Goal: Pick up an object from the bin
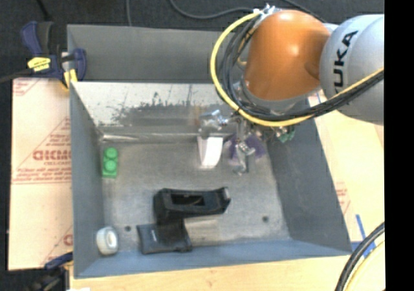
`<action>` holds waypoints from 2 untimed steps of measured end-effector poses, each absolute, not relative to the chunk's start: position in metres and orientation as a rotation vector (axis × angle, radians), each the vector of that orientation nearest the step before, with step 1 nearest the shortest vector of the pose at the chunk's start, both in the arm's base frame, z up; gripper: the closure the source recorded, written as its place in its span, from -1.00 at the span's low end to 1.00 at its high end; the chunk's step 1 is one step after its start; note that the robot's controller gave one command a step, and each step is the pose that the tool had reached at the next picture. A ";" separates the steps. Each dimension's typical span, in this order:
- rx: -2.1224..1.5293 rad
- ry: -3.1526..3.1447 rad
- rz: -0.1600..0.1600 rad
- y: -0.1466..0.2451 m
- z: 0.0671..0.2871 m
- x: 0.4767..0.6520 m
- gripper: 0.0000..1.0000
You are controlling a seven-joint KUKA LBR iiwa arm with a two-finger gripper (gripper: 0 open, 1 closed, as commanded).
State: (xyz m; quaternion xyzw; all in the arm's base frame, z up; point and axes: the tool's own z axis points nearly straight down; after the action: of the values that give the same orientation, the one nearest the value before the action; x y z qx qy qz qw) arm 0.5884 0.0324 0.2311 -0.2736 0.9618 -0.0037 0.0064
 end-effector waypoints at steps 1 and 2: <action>-0.797 3.031 0.001 0.045 0.175 0.540 -1.00; -0.846 3.032 0.004 0.030 0.152 0.512 -1.00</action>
Offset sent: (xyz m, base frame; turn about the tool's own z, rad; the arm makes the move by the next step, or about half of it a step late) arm -0.0514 -0.0216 -0.0738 -0.0572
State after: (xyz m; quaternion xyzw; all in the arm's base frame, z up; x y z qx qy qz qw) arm 0.5121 0.0302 0.1525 -0.2687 0.9632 0.0012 -0.0033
